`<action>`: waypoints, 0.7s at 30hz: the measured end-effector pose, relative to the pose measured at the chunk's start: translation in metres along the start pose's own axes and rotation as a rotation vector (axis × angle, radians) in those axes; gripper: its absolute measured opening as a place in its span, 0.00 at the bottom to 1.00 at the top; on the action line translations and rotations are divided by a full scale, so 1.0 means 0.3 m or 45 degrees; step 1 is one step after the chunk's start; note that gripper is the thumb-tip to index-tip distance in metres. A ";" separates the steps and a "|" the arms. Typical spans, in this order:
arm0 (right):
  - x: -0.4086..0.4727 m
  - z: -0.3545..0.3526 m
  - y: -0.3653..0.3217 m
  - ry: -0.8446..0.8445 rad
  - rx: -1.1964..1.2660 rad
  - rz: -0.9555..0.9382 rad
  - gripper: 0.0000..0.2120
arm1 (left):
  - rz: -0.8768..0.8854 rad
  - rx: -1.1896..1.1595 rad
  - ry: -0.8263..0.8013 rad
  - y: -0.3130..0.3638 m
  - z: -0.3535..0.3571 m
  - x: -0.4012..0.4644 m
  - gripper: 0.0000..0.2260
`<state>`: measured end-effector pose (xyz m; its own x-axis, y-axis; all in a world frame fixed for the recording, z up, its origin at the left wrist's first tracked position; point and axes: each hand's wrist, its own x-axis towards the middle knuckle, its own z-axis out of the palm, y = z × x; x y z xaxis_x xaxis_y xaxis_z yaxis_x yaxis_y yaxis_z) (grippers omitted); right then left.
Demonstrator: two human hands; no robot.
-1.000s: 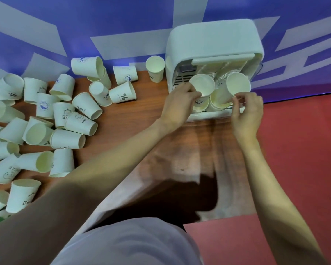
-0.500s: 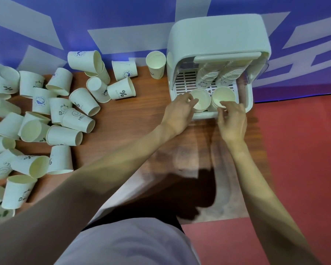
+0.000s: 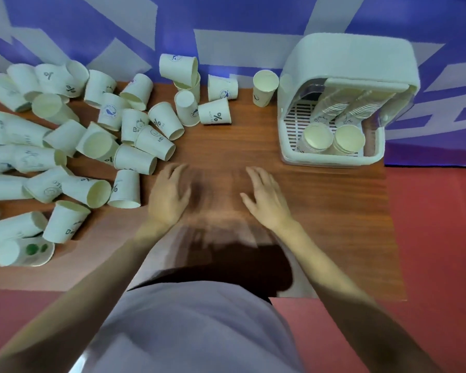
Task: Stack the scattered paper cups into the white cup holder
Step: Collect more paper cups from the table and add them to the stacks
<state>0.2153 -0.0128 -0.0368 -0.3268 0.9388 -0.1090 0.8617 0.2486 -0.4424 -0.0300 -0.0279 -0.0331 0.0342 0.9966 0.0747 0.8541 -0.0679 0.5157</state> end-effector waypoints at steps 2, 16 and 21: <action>-0.006 0.044 -0.101 -0.085 -0.025 -0.079 0.29 | -0.085 -0.005 0.063 -0.087 -0.072 -0.074 0.21; 0.148 0.305 -0.673 -0.294 -0.113 -0.291 0.31 | -0.395 0.241 0.152 -0.543 -0.357 -0.246 0.16; 0.210 0.370 -0.779 -0.321 -0.254 -0.276 0.31 | -0.541 0.198 0.188 -0.554 -0.394 -0.201 0.19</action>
<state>-0.0497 -0.0381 -0.0391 -0.5733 0.7775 -0.2585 0.8127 0.4995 -0.3002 -0.2353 -0.0821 -0.0225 -0.3993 0.9168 0.0110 0.8444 0.3630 0.3940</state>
